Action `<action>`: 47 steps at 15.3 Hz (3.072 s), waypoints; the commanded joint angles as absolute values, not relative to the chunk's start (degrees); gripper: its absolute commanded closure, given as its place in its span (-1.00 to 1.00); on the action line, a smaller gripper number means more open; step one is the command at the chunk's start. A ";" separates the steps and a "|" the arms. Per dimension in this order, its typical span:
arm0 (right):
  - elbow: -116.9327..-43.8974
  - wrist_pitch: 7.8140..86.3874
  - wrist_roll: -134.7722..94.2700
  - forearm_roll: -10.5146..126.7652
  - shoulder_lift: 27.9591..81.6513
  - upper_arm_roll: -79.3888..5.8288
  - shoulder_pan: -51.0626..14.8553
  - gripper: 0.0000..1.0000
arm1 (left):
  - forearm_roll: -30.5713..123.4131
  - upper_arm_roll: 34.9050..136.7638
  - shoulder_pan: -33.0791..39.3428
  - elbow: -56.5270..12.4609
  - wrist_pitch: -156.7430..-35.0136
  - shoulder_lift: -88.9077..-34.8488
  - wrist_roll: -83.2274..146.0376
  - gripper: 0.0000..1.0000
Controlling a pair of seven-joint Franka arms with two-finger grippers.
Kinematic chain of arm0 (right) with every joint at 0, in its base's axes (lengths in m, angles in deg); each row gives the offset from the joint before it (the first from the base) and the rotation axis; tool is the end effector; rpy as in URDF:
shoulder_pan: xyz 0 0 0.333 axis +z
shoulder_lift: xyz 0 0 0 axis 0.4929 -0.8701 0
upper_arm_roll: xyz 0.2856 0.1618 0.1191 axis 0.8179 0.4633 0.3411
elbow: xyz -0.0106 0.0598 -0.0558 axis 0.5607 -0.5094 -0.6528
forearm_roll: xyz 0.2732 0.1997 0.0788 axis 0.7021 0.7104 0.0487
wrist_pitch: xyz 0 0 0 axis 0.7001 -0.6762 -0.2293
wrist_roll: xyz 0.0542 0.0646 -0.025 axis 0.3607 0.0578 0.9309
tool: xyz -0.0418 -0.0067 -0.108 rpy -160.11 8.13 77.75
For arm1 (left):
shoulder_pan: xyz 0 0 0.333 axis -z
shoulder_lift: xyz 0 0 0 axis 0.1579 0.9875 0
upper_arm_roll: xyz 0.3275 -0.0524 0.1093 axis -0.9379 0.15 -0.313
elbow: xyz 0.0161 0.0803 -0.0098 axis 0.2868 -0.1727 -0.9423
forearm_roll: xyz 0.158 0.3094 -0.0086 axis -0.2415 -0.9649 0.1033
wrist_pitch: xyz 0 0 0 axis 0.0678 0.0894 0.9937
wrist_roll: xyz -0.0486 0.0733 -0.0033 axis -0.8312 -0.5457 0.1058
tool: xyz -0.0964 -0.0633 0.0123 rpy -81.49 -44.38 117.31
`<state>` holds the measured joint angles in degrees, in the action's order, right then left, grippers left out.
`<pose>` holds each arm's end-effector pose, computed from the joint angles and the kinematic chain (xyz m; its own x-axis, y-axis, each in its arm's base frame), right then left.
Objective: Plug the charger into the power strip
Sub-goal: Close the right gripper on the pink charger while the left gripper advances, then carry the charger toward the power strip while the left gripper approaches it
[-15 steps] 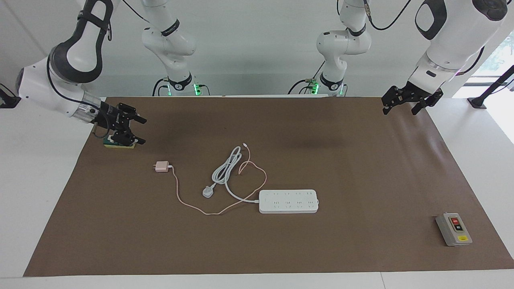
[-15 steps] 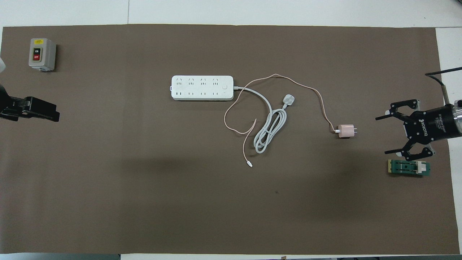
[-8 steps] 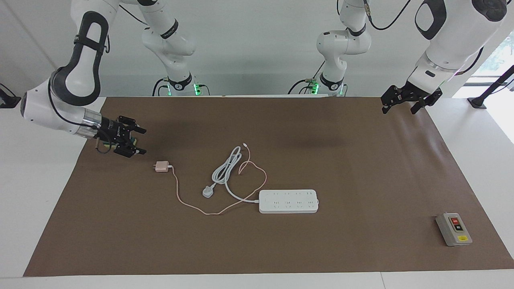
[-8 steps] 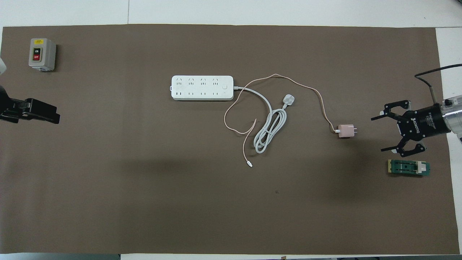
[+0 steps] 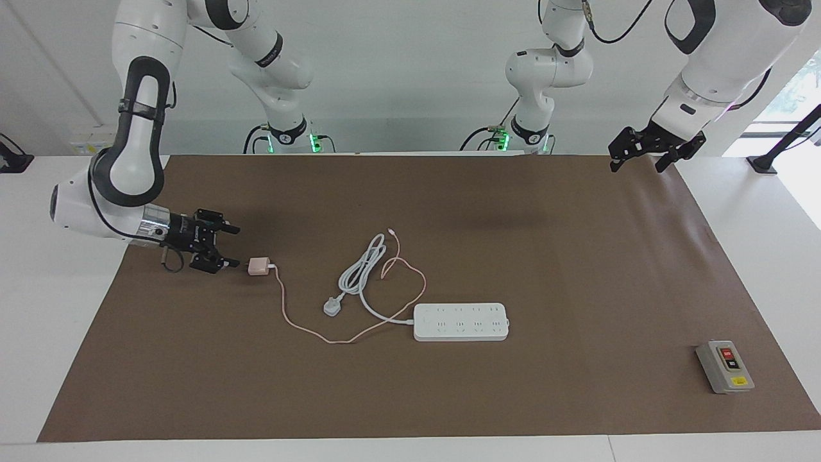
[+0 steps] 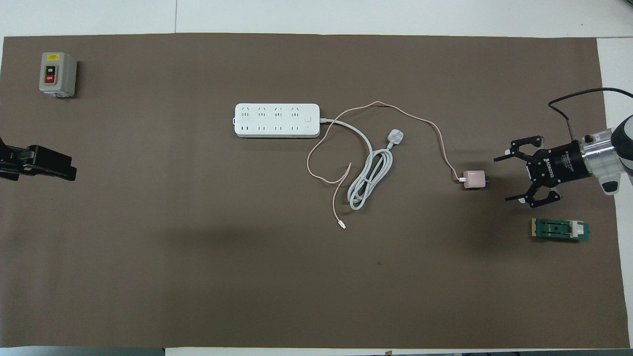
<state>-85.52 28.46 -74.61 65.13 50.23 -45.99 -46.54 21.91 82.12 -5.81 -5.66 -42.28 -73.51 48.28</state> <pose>0.5343 -0.1172 0.3599 0.0872 -0.7105 -0.6982 -0.9838 -0.1718 0.0520 0.4849 -0.0234 0.6356 0.9913 -0.0710 -0.1108 -0.0697 -0.9974 0.0155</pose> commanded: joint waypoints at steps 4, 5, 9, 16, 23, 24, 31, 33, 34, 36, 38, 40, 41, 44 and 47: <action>-88.46 33.65 -74.74 69.19 48.96 -46.00 -46.23 -1.00 | 20.93 82.63 -5.48 -8.28 -42.13 -75.54 33.42 -1.00; -88.98 34.87 -75.27 69.20 49.05 -46.00 -46.14 -1.00 | 21.02 82.72 -5.39 -8.63 -42.22 -75.72 31.66 -1.00; -90.48 35.85 -75.36 69.72 49.32 -46.00 -45.88 -1.00 | 21.11 82.72 -3.55 -12.49 -42.84 -77.56 21.05 -1.00; -93.64 40.50 -75.27 71.57 49.84 -45.65 -44.12 -0.99 | 21.63 82.89 -3.55 -13.73 -45.38 -78.00 14.24 -1.00; -94.17 40.95 -74.83 71.66 49.93 -45.65 -44.03 -0.97 | 24.54 82.63 -4.07 -13.56 -45.39 -78.09 14.86 -1.00; -94.17 41.12 -74.83 71.66 49.93 -45.65 -44.12 -0.97 | 24.54 82.46 -4.42 -13.56 -45.47 -78.18 15.03 -1.00; -95.66 42.97 -74.04 71.66 50.20 -45.65 -44.12 -0.75 | 25.93 82.89 -3.64 -11.97 -42.14 -79.41 15.03 -1.00; -95.75 42.97 -73.69 71.66 50.20 -45.65 -44.12 -0.72 | 41.92 82.46 -4.68 -13.72 -50.25 -79.59 15.12 -1.00; -95.75 42.88 -73.69 71.66 50.20 -45.65 -44.12 -0.69 | 47.07 82.28 -5.47 -13.65 -52.05 -79.06 15.12 -1.00; -95.75 42.88 -73.60 71.74 50.20 -45.65 -44.12 -0.54 | 55.78 82.28 -6.71 -13.65 -52.50 -77.66 15.21 -1.00; -95.67 42.88 -73.34 71.74 50.28 -45.65 -44.12 -0.27 | 58.46 82.28 -6.28 -13.65 -52.42 -75.55 15.29 -1.00; -95.58 42.97 -73.25 71.74 50.20 -45.65 -44.12 0.12 | 59.51 82.37 -6.27 -13.99 -52.68 -74.66 15.90 -1.00; -95.58 42.88 -73.25 71.74 50.20 -45.65 -44.12 0.30 | 61.78 82.37 -6.45 -14.69 -53.46 -74.75 16.52 -1.00; -93.05 41.83 -73.60 71.74 50.11 -45.56 -44.12 0.66 | 68.11 82.45 -6.19 -15.40 -54.96 -73.97 19.94 -1.00; -87.25 38.23 -77.01 71.66 50.89 -45.48 -42.81 0.66 | 78.66 82.37 -6.10 -15.58 -55.31 -70.28 26.52 -1.00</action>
<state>-90.95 40.61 -74.94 70.62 49.48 -45.73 -43.64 73.10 82.34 -6.11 -14.65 -53.73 -72.18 21.38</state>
